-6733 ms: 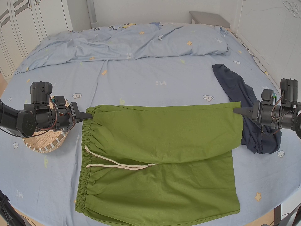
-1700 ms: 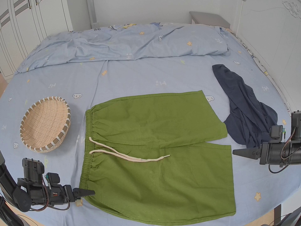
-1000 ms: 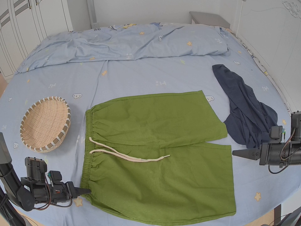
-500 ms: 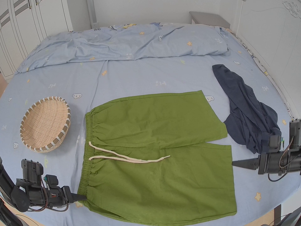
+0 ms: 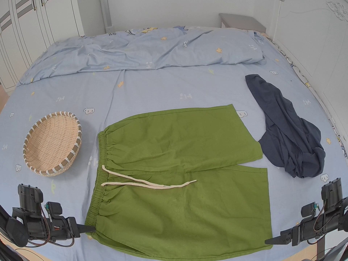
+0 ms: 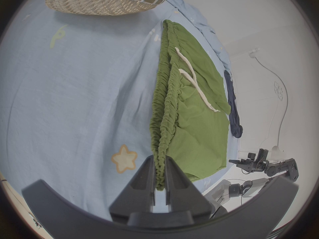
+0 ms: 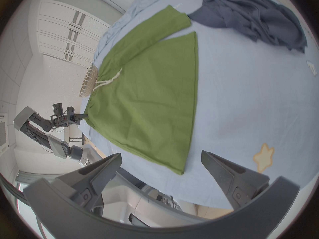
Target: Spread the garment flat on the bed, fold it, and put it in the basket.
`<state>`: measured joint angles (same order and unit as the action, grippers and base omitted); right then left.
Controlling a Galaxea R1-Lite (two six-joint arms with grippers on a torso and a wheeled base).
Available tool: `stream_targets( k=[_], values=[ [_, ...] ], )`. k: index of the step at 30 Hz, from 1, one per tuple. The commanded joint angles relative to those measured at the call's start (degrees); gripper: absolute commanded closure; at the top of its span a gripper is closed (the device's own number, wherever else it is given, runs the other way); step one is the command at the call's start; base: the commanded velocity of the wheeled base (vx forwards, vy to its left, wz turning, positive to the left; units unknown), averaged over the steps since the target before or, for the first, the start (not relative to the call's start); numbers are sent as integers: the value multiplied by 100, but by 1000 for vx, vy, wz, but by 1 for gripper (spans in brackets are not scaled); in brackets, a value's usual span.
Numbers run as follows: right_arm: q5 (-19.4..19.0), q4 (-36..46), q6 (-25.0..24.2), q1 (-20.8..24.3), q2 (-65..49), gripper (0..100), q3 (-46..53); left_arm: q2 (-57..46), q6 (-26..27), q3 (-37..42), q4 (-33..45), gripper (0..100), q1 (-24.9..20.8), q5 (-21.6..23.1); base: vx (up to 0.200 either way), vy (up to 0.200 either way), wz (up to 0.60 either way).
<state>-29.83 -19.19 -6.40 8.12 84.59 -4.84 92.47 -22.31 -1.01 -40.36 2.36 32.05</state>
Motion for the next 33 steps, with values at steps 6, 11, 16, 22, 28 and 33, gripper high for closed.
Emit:
stream_targets(
  k=[6,11,16,22,28,33],
  values=[
    [-207,-111,42,-3,708,0,141,386,192,101,-51,100,54,-6,0,0,0],
    [-410,-481,42,49,1209,0,115,360,192,101,-59,100,54,3,0,0,0],
    [-410,-841,42,146,1622,0,185,351,192,92,-59,100,54,3,0,0,0],
    [-418,-990,42,216,1657,0,238,351,192,101,-59,100,45,-6,0,0,0],
    [-410,-1008,25,454,1842,0,194,342,201,101,-59,100,45,-6,0,0,0],
    [-410,-1175,7,594,1894,0,212,351,201,92,-59,100,45,-6,0,0,0]
  ],
)
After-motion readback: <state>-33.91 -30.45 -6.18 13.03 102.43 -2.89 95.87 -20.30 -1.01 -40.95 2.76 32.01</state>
